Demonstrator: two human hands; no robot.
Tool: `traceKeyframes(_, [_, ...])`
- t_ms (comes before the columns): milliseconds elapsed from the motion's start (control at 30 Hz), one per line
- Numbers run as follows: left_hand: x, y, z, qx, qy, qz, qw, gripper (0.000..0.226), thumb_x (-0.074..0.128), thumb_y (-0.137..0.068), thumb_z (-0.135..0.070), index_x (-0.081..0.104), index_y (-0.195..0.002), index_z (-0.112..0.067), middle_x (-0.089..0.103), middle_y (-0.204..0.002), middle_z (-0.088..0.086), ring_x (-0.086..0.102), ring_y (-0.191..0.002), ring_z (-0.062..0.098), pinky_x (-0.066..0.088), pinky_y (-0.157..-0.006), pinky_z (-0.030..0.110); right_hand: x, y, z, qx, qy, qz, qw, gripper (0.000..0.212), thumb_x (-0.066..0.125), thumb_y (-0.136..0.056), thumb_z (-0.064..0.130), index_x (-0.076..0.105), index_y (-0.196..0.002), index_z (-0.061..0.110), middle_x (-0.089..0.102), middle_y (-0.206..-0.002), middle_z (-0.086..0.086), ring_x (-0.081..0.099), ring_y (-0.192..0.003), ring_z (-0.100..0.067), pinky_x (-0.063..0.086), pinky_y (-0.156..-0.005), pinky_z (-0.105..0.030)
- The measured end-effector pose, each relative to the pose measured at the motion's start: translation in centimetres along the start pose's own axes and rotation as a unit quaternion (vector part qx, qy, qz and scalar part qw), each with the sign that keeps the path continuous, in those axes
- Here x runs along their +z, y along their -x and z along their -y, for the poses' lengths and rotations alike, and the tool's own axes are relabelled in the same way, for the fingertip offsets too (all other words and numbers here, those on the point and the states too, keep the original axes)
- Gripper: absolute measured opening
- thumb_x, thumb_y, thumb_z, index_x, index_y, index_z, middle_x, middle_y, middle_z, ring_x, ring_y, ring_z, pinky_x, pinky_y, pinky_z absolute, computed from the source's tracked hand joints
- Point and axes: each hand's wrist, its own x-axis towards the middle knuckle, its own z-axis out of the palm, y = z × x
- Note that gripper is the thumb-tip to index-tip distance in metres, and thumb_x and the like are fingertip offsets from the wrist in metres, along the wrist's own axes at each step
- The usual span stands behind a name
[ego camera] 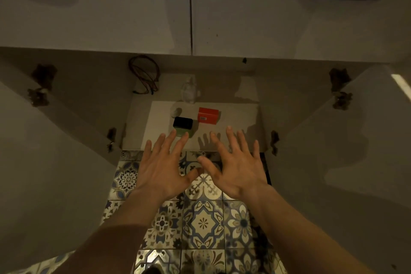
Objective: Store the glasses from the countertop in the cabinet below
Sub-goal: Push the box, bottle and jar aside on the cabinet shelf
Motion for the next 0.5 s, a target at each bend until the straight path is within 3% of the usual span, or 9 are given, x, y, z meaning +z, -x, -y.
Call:
traceKeyframes(200, [6.7, -3.5, 3.0, -0.016, 0.017, 0.026, 0.999, 0.098, 0.017, -0.072, -0.089, -0.011, -0.155, -0.043, -0.009, -0.167, -0.004, -0.008, -0.152, 0.020, -0.006, -0.121, 0.048, 6.4, -5.4, -0.8, 0.004, -0.004, 0.024, 1.000, 0.089, -0.006, -0.079, 0.089, -0.007, -0.156, 0.046, -0.015, -0.169, -0.001, -0.020, -0.153, -0.026, -0.009, -0.120, -0.062])
traceKeyframes(367, [13.3, -9.5, 8.4, -0.011, 0.012, 0.029, 0.999, 0.101, 0.023, -0.073, -0.093, -0.007, -0.155, -0.042, -0.006, -0.167, -0.002, -0.002, -0.153, 0.023, 0.000, -0.122, 0.050, 13.3, -13.5, -1.0, 0.023, -0.002, 0.023, 0.999, 0.090, -0.006, -0.078, 0.090, 0.002, -0.156, 0.047, 0.027, -0.164, -0.008, 0.020, -0.151, -0.033, 0.009, -0.120, -0.064])
traceKeyframes(400, [14.6, -10.7, 9.7, -0.011, 0.014, 0.034, 0.999, 0.102, 0.024, -0.073, -0.093, -0.009, -0.155, -0.043, -0.008, -0.167, -0.003, -0.004, -0.153, 0.022, 0.001, -0.122, 0.050, 14.7, -15.2, -1.2, 0.028, -0.005, 0.025, 0.999, 0.089, -0.006, -0.077, 0.090, -0.001, -0.156, 0.048, 0.021, -0.167, -0.007, 0.014, -0.153, -0.032, 0.008, -0.121, -0.063])
traceKeyframes(500, [17.8, -14.1, 13.1, 0.008, 0.021, 0.039, 0.999, 0.102, 0.030, -0.075, -0.091, -0.011, -0.155, -0.043, -0.010, -0.167, -0.005, -0.007, -0.152, 0.020, 0.000, -0.123, 0.049, 18.4, -20.2, -2.2, 0.043, -0.007, 0.029, 0.999, 0.081, -0.002, -0.080, 0.086, -0.015, -0.152, 0.052, -0.023, -0.166, 0.007, -0.019, -0.153, -0.023, -0.006, -0.122, -0.058])
